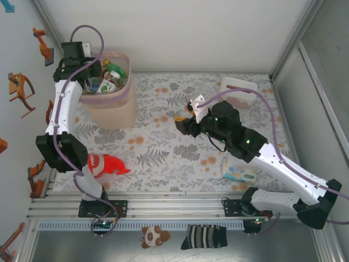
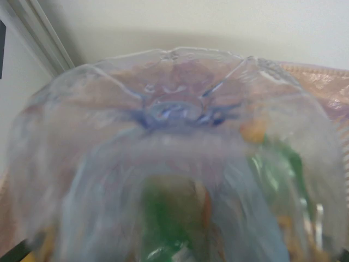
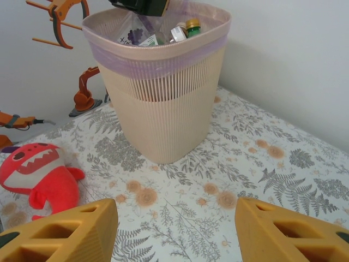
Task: Put the plastic bottles in the bin
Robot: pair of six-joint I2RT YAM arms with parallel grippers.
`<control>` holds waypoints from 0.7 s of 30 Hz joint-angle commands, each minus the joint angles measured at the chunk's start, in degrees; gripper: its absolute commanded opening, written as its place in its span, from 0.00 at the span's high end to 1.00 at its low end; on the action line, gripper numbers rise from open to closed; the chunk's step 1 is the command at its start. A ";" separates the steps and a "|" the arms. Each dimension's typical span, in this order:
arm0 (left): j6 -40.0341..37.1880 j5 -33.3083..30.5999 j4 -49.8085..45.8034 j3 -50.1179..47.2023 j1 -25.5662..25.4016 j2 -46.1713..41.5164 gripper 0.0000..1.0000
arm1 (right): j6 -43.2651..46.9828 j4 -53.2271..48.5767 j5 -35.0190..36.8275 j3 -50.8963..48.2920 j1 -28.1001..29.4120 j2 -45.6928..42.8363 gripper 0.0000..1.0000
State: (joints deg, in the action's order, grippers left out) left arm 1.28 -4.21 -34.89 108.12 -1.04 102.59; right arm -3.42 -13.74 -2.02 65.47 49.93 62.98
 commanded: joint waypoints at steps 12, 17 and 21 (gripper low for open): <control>2.44 4.01 -3.91 0.16 0.07 -6.76 0.27 | 0.43 0.56 0.94 1.41 0.28 -0.31 0.42; 3.09 4.68 -2.67 -0.26 0.07 -10.64 0.25 | 1.15 -0.01 1.30 1.83 0.34 -0.49 0.42; 3.90 6.61 -2.22 -2.22 0.07 -13.91 0.28 | 2.29 -1.02 3.78 1.83 0.24 -0.87 0.41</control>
State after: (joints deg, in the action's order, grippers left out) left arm 3.88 0.12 -37.69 107.07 -1.08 91.39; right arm -2.74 -14.02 -1.13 65.49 49.93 62.98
